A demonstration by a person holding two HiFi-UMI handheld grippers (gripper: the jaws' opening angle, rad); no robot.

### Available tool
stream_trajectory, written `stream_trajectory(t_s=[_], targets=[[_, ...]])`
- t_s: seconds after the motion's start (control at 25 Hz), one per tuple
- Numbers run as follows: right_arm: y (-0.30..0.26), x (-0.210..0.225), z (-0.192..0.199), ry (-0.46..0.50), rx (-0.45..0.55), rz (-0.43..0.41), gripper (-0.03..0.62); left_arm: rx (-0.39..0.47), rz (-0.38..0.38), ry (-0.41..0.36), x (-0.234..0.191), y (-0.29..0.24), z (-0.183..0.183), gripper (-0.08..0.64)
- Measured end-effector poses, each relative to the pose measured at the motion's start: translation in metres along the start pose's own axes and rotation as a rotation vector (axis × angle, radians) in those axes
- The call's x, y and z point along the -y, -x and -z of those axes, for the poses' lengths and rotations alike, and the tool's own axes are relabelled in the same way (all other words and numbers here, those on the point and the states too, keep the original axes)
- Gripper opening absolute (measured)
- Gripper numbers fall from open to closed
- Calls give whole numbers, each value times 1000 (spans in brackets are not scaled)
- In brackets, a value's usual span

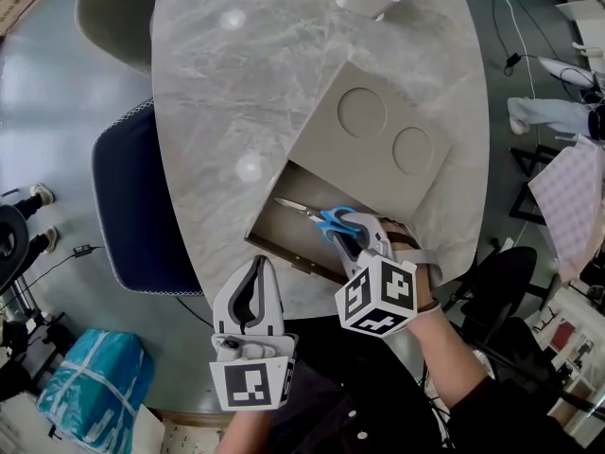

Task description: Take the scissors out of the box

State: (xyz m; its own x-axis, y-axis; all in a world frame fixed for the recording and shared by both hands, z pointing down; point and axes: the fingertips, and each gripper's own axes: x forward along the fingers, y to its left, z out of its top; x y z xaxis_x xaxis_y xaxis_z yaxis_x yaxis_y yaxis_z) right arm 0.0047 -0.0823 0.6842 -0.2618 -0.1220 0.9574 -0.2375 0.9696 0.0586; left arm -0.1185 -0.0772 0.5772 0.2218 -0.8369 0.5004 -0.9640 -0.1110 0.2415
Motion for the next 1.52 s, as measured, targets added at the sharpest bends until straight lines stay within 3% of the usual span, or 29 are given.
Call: stream_trajectory(t_s=[0.36,0.6,0.84,1.28,1.52], targets=[[42,11,-11,4,64,69,77,63,10,-21,12,11,-31,17],[93,35,-23,-17,142,172,77,116,13,-51,21,27,-64,17],[156,60,-44,-44,268,289,77,199,7,-85,28,43,-111,17],[255,70,-86,-71,496,405,77,356,26,-161,51,73,-185,17],[314,74,-94,-142,641,487,78,432,36,-198,67,93,-223,17]])
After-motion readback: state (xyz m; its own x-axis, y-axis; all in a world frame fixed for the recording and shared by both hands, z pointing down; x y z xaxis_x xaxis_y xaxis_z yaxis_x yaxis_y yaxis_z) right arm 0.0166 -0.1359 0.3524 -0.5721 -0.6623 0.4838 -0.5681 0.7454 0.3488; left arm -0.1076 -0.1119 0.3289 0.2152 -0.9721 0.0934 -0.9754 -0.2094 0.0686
